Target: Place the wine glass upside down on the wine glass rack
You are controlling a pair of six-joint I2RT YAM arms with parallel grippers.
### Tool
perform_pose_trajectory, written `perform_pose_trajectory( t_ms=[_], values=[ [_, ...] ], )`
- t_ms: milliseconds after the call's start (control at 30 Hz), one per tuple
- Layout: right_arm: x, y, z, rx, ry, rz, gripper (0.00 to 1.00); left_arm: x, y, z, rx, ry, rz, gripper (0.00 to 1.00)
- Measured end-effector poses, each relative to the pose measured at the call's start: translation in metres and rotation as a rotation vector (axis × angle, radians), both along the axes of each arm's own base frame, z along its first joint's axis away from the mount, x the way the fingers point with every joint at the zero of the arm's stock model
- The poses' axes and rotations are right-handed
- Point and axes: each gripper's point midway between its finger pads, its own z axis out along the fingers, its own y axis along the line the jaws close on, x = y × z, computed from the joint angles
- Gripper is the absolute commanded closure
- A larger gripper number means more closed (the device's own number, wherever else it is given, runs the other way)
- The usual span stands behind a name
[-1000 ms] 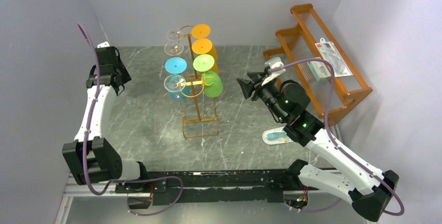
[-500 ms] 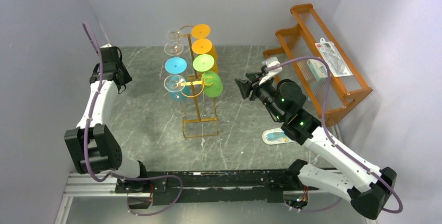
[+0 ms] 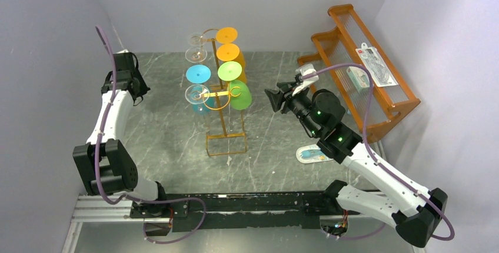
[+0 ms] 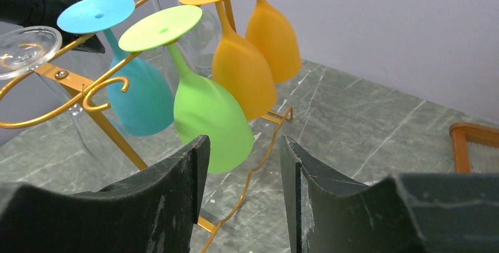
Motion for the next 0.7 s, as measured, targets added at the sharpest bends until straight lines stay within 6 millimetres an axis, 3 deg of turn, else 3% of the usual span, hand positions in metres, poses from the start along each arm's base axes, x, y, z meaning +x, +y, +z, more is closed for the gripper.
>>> perform_pose_trajectory(
  t_ms=[167, 300, 533, 700],
  values=[
    [-0.001, 0.000, 0.004, 0.015, -0.004, 0.003, 0.49, -0.005, -0.009, 0.013, -0.026, -0.019, -0.033, 0.95],
    [-0.003, 0.001, 0.005, 0.034, 0.002, 0.008, 0.48, -0.006, -0.015, 0.039, -0.042, -0.070, -0.061, 0.95],
    [-0.008, 0.006, 0.012, 0.090, 0.013, 0.044, 0.48, -0.008, -0.028, 0.114, -0.060, -0.242, -0.112, 0.95],
    [-0.013, 0.012, 0.018, 0.132, 0.020, 0.081, 0.48, -0.021, -0.044, 0.175, -0.091, -0.400, -0.163, 0.95]
  ],
)
